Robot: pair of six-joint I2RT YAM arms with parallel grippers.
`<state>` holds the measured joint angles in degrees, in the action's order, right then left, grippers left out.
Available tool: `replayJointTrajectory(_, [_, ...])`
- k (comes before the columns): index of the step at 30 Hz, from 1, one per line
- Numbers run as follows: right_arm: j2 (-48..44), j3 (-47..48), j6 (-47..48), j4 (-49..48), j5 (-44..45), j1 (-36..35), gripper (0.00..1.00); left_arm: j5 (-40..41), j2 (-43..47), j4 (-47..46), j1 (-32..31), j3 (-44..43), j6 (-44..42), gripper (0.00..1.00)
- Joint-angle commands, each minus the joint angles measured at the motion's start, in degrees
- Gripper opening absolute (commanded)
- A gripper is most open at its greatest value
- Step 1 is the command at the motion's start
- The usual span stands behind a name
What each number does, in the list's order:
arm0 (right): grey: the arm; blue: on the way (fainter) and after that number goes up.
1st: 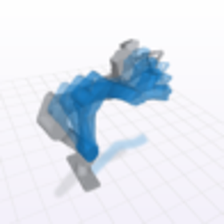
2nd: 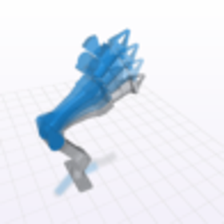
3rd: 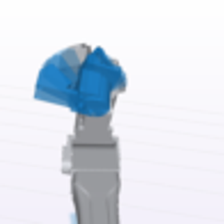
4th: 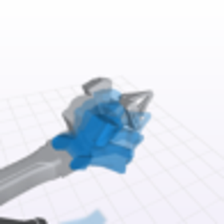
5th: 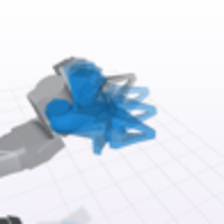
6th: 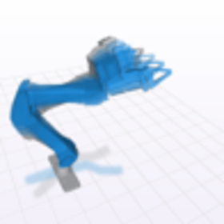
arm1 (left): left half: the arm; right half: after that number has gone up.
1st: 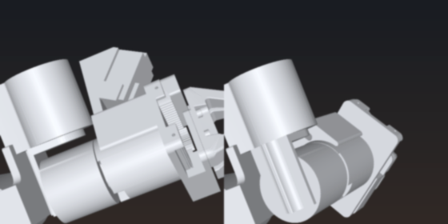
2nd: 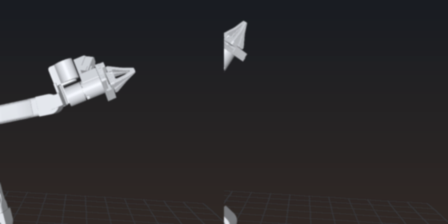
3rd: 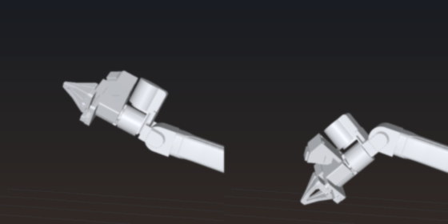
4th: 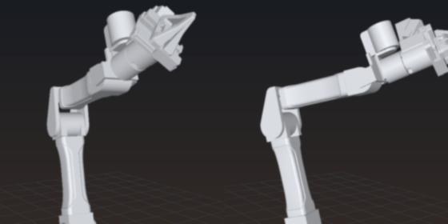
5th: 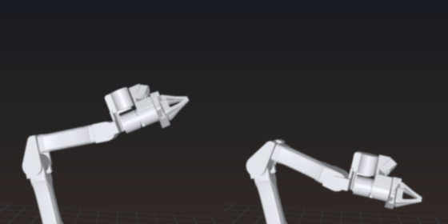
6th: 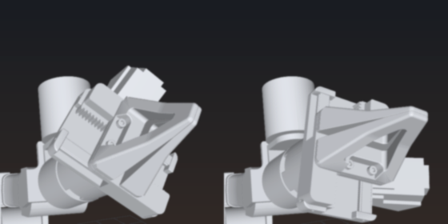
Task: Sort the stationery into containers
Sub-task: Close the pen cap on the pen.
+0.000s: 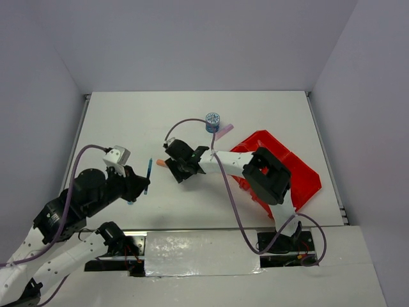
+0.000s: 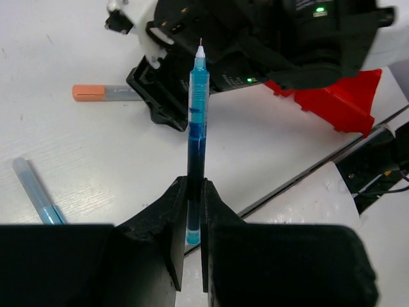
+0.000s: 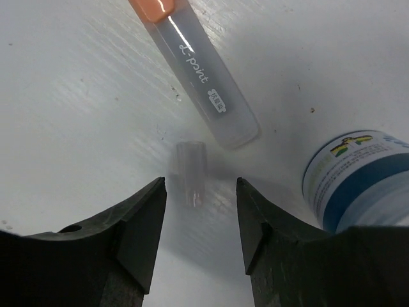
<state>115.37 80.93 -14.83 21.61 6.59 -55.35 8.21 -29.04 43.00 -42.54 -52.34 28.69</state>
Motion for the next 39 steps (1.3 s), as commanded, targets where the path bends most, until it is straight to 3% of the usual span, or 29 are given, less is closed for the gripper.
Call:
replayJointTrajectory(1, [2.3, 4.1, 2.5, 3.1, 0.4, -0.7, 0.55, -2.6, 3.1, -3.4, -0.2, 0.4, -3.0, 0.00])
replayJointTrajectory(20, [9.2, 10.0, 2.7, 6.7, -2.7, -1.6, 0.48, -5.6, 5.7, -4.7, -0.3, 1.5, -3.0, 0.00])
replayJointTrajectory(27, [9.0, 9.2, 1.8, 7.7, -2.1, -2.0, 0.27, -6.3, 6.5, -5.0, -0.3, 1.7, -3.3, 0.00])
replayJointTrajectory(29, [8.4, 7.9, 1.2, 7.6, -2.5, -2.0, 0.17, -6.2, 6.5, -4.9, -0.3, 1.6, -3.2, 0.00])
replayJointTrajectory(31, [7.3, 6.3, 0.3, 6.9, -3.2, -2.0, 0.00, -6.1, 6.7, -4.9, -0.2, 1.6, -3.2, 0.00])
replayJointTrajectory(35, [2.9, 0.5, -2.0, 1.2, -8.0, -2.0, 0.00, -5.8, 7.2, -4.9, -0.3, 1.7, -3.1, 0.00])
replayJointTrajectory(39, [-7.3, -7.3, -7.0, -6.6, -7.6, -2.0, 0.00, -5.9, 7.3, -4.9, -0.3, 1.7, -3.1, 0.00])
